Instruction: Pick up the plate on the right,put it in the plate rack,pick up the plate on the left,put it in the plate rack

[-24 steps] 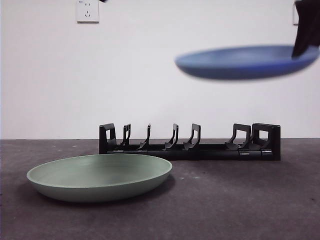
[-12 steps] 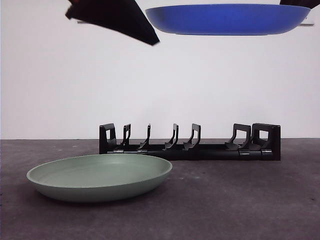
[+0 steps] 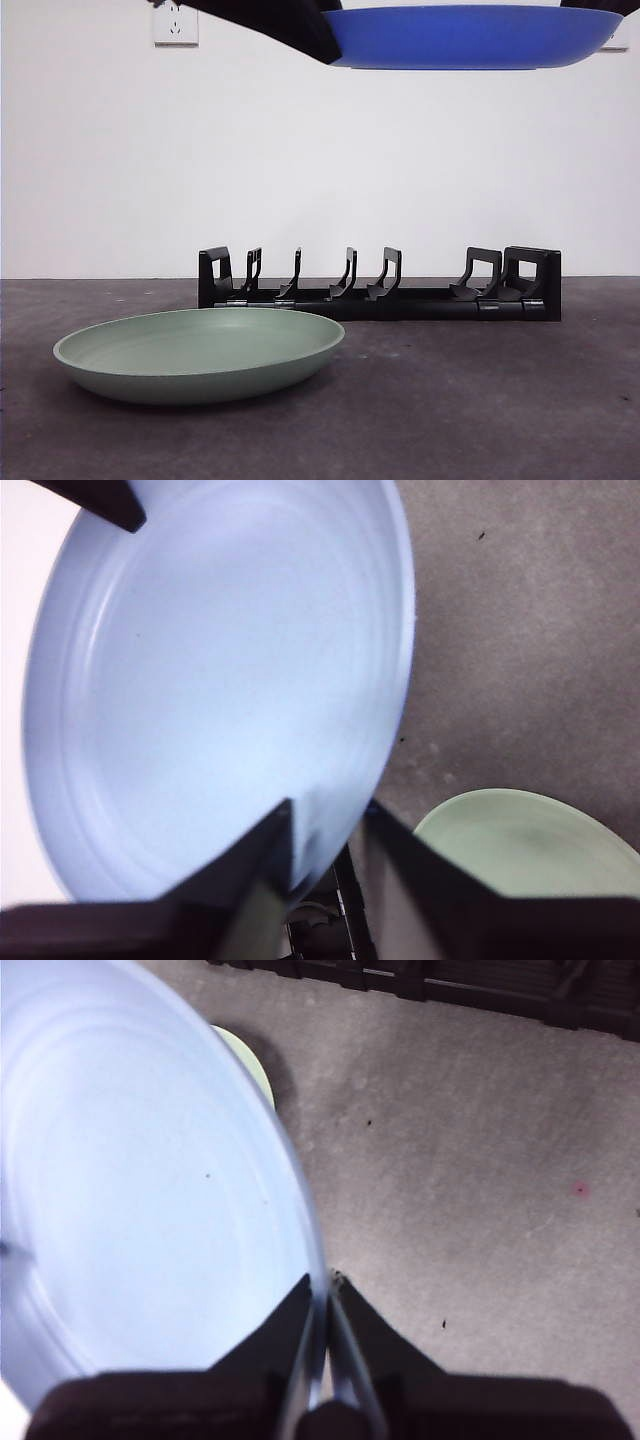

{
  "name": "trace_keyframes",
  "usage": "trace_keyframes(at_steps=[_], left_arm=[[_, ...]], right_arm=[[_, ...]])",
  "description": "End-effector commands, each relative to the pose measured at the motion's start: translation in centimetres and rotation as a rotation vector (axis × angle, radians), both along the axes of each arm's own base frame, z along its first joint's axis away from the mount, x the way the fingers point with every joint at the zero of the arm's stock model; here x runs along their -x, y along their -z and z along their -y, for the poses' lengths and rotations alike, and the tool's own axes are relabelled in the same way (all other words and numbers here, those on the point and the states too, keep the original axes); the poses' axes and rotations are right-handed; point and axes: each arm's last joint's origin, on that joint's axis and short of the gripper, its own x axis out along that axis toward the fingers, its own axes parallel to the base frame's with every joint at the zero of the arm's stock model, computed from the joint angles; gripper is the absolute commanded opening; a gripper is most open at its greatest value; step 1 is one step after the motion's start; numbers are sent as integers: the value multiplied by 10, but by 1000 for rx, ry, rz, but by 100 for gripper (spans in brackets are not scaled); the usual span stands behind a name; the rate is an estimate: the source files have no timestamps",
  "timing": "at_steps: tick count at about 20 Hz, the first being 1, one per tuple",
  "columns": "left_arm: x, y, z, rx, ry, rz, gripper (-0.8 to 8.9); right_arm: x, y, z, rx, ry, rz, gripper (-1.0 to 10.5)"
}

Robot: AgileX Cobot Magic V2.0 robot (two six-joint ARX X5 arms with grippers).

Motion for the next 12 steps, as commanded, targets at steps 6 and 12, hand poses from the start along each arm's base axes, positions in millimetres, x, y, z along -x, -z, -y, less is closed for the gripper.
trace_keyframes(at_steps=[6,12], left_arm=[[4,5,0,-38,3,-45,-8],[7,6,0,-19,-18,-83,-8]], right_arm=[[-1,-3,-1,-15,-1,21,-12],[-4,-5,-2,-28,-4,59,208]])
